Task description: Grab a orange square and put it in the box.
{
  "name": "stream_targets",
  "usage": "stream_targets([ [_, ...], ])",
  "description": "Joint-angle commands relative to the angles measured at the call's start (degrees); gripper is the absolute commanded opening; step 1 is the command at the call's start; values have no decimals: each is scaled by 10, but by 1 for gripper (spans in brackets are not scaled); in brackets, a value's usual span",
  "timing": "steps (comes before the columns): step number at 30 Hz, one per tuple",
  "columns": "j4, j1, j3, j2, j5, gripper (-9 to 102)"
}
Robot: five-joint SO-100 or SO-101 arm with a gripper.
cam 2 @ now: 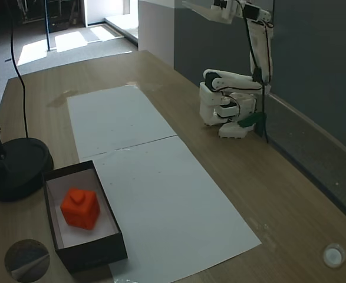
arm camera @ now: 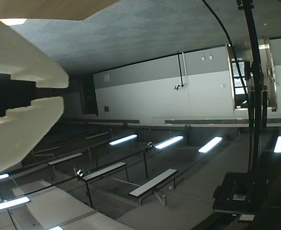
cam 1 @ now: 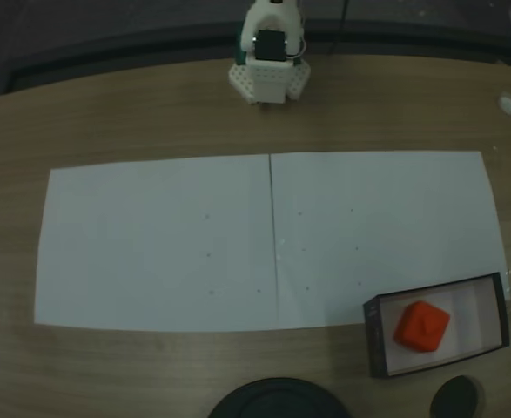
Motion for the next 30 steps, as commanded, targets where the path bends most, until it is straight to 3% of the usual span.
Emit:
stream_targets([
  [1, -62, 2, 126, 44, -19, 0],
  [12, -192, 2, 441, 41, -64, 0],
  [24, -187, 1, 620, 33, -63, 0],
  [30, -98, -3, 608, 41, -60, 0],
])
